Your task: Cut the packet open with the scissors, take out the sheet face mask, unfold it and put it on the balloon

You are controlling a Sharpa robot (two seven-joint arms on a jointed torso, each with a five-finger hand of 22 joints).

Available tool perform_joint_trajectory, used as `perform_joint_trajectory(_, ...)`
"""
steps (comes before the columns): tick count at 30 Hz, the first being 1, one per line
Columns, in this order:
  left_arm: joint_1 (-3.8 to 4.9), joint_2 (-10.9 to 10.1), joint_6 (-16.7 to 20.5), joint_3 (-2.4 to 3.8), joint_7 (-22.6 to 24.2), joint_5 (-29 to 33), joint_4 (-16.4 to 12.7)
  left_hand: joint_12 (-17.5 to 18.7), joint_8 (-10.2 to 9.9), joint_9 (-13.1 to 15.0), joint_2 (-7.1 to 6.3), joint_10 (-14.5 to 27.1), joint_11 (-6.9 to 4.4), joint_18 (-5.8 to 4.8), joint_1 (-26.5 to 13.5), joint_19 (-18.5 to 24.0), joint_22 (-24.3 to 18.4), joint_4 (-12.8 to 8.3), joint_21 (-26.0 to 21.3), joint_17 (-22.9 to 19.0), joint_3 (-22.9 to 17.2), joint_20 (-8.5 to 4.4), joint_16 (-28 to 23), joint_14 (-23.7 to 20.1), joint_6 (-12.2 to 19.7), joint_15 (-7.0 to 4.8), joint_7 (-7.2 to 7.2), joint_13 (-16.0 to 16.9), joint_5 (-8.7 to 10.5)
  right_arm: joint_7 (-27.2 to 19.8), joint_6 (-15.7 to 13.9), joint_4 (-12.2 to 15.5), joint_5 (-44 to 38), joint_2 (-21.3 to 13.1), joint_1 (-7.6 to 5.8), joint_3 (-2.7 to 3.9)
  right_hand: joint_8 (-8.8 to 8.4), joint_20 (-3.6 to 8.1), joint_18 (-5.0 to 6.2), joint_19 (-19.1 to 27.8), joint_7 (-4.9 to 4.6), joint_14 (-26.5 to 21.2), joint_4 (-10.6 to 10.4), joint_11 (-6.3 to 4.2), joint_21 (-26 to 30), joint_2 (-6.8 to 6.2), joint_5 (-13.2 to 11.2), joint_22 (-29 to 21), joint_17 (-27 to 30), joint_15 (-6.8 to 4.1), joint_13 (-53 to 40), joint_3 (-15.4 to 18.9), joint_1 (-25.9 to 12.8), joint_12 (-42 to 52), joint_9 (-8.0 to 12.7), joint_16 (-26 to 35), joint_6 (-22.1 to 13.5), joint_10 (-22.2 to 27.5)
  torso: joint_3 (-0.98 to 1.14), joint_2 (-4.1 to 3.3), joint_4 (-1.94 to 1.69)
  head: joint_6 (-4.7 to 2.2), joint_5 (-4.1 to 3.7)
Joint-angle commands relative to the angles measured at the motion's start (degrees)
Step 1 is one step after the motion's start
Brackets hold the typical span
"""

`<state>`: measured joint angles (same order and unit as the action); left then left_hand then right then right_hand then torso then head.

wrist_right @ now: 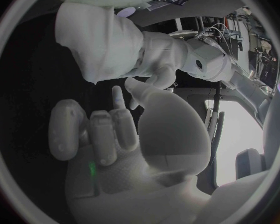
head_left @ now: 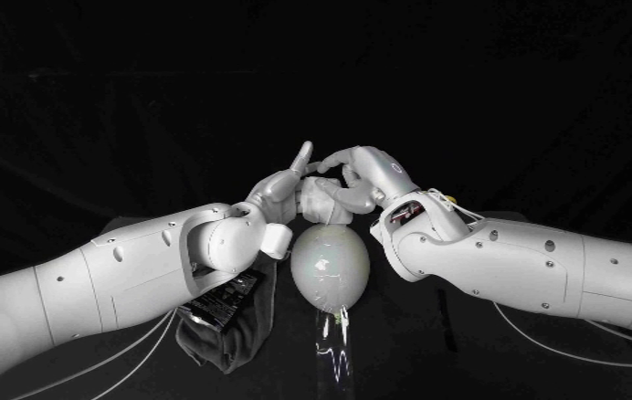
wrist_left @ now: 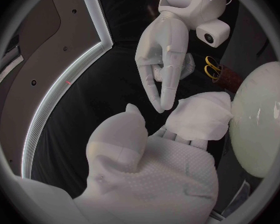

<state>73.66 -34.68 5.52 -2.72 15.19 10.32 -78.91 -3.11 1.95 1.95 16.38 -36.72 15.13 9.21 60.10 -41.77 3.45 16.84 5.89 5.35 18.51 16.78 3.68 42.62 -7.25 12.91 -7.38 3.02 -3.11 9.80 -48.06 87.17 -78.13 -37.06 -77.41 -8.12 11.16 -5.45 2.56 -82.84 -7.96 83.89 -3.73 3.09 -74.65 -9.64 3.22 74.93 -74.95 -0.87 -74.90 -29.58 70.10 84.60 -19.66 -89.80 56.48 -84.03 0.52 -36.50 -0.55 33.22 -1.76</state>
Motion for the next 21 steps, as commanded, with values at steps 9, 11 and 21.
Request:
perform_joint_trajectory(9, 0.07, 0.1, -0.9, 0.07, 0.9, -3.3, -0.2, 0.0, 0.1, 0.2, 0.41, -1.1, -0.01, -0.65, -0.7, -0.3, 0.1, 0.1, 0.3, 0.0, 0.6, -0.09, 0.1, 0.8, -0.3, -0.13, -3.62, 0.1, 0.23, 0.2, 8.0, -0.7, 3.6, 0.3, -0.43, 0.07, -0.42, -0.22, 0.84, 0.4, -0.07, 6.1, 0.1, 0.22, 0.3, 0.41, -0.2, 10.5, -15.0, 0.44, -12.0, -0.4, 0.8, 0.6, 0.0, -0.2, 0.2, -3.5, -0.02, -0.06, 0.01, 0.04, -0.13)
perform_joint_trajectory(11, 0.07, 0.1, -1.0, 0.07, 0.9, -3.3, -0.3, 0.0, 0.1, 0.2, 0.42, -1.2, -0.02, -0.65, -0.7, -0.3, 0.1, 0.1, 0.3, 0.0, 0.7, -0.09, 0.1, 0.8, -0.3, -0.13, -3.68, 0.1, 0.23, 0.4, 8.2, -0.9, 3.6, 0.4, -0.47, 0.07, -0.40, -0.22, 0.83, 0.4, -0.07, 6.1, 0.1, 0.21, 0.3, 0.44, -0.2, 10.5, -15.0, 0.44, -12.0, -0.4, 0.9, 0.6, 0.0, -0.2, 0.2, -3.5, -0.01, -0.06, 0.00, 0.03, -0.17)
perform_joint_trajectory(21, 0.07, 0.1, -1.5, 0.07, 0.8, -3.2, -0.5, 0.0, 0.3, 0.3, 0.44, -1.5, -0.08, -0.56, -0.8, -0.6, 0.2, 0.1, 0.4, 0.0, 0.7, -0.10, 0.2, 1.1, -0.7, -0.20, -4.51, 0.1, 0.22, -0.3, 5.9, -1.6, 3.4, 0.8, -0.51, 0.07, -0.41, -0.14, 0.67, 0.0, 0.08, 6.1, 0.9, 0.06, -0.5, 1.29, -0.3, 10.8, -15.0, 0.31, -12.3, -1.2, 3.0, 1.1, -0.2, -0.2, 0.7, -3.8, 0.02, -0.05, -0.03, -0.01, -0.22)
